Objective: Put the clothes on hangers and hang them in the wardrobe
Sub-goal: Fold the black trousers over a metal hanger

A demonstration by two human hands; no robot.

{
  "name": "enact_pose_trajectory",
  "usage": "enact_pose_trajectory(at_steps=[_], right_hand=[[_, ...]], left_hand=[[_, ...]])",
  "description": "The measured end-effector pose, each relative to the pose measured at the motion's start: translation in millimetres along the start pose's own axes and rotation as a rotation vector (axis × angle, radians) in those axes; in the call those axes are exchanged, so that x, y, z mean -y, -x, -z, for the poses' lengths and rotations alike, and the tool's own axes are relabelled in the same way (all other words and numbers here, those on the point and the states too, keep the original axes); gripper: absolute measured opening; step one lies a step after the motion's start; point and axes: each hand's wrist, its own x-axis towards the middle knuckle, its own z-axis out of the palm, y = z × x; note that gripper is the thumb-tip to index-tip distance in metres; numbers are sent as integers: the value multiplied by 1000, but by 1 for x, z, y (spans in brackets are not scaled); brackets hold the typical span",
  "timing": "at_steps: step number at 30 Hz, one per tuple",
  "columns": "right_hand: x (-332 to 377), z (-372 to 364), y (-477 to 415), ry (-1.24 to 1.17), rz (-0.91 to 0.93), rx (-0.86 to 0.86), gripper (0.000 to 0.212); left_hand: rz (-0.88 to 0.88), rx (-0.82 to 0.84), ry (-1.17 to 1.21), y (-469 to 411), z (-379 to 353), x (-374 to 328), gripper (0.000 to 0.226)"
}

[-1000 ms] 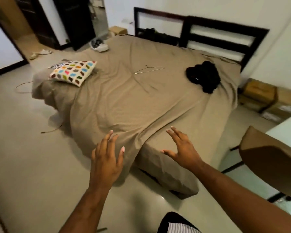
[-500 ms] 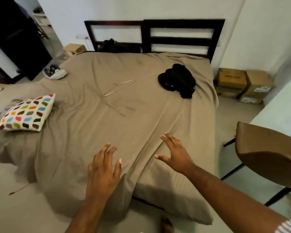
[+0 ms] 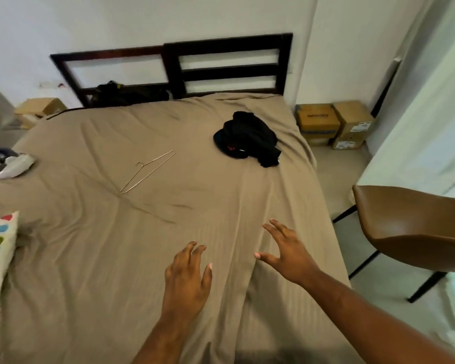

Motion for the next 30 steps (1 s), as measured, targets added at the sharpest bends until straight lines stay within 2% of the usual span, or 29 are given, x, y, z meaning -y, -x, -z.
enact_pose_trajectory(at_steps=[6, 10, 13, 15, 18, 20, 24, 30], right_hand=[[13, -34, -22, -10, -195, -32, 89], [0, -68, -64, -68, -292, -66, 109], [-15, -92, -101, -78, -328, -50, 94], [-31, -105, -133, -67, -331, -16, 91], [-60, -121, -189, 0, -313, -16, 101], [-85, -132, -236, 41, -281, -35, 89], [-128, -144, -331, 145, -205, -74, 75], [-174, -129, -454, 310, -160, -137, 57]], left_hand=[[-116, 135, -24, -70, -23, 66, 53], [-121, 219, -61, -127, -69, 104, 59], [-53, 308, -74, -175, -108, 120, 63], [11, 367, -127, -212, -140, 131, 70], [123, 437, -178, -265, -186, 149, 100], [157, 483, -163, -292, -218, 159, 115], [158, 471, -178, -311, -259, 170, 123], [171, 497, -202, -318, -276, 176, 135]])
